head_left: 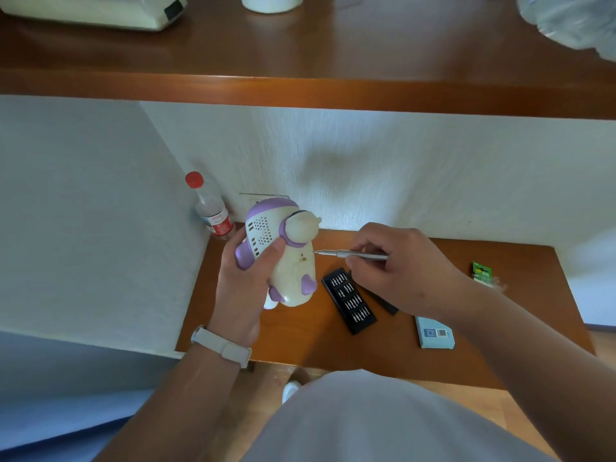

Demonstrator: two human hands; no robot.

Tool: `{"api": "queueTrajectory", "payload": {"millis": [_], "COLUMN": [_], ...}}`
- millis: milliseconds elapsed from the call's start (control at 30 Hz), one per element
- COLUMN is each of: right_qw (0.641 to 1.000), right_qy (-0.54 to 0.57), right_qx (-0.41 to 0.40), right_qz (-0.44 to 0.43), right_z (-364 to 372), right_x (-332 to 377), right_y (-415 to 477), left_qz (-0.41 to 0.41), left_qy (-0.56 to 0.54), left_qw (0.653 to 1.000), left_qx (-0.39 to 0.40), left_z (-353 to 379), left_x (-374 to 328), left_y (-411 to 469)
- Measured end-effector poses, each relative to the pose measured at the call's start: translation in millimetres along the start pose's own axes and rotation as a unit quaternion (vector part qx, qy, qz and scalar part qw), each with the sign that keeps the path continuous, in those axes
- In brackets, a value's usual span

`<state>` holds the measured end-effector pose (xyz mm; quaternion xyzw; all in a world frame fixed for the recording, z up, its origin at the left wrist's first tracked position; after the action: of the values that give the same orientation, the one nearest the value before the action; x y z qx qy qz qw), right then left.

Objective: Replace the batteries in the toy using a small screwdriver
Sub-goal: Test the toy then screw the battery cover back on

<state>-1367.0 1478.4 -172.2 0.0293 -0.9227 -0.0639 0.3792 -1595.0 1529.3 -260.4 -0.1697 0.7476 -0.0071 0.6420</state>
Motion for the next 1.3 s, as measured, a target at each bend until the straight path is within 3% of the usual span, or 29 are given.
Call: {"api": "queueTrajectory", "payload": {"millis": [200,367,567,767,1000,1300], "right_qw": [0.978,0.909,0.876,0.867,0.871,0.867], "right_qy": [0.145,0.306,0.355,0.35,0.325,0.335], "right_qx": [-0.008,0.013,0.023,0.008,0.009,0.017], "right_qz": [0.147,0.285,0.326,0.356,0.37,0.369], "right_z": [18,40,56,63,70,73], "right_x": [-15,-28,-34,-35,-39,-42], "right_y": [-6,-15,-27,-37,-46,-49], "left_qz": [-0.103,-0.165,-0.21,-0.196,-0.195,-0.204], "left_qy": [-0.072,-0.112,-0.127,-0.125,-0.165,-0.137], "left_qw": [0.978,0.964,0.955,0.96,0.944,0.959], "left_qx": [0.166,0.175,0.169,0.156,0.21,0.144], "left_z": [-5,-7,-6,-5,-2,-12], "left_x": [54,93,123,139,130,136], "left_y": [32,39,43,48,50,48]}}
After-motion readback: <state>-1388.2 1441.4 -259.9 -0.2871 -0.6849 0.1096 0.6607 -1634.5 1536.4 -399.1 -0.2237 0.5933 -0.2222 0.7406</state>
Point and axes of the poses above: each hand's wrist, its own y-axis towards the middle knuckle, its own z-axis out of the palm, x = y × z, the point moved 1 cm from there along y, towards the middle knuckle, and after that the axes turned 11 degrees about -x, right-handed, at the moved point
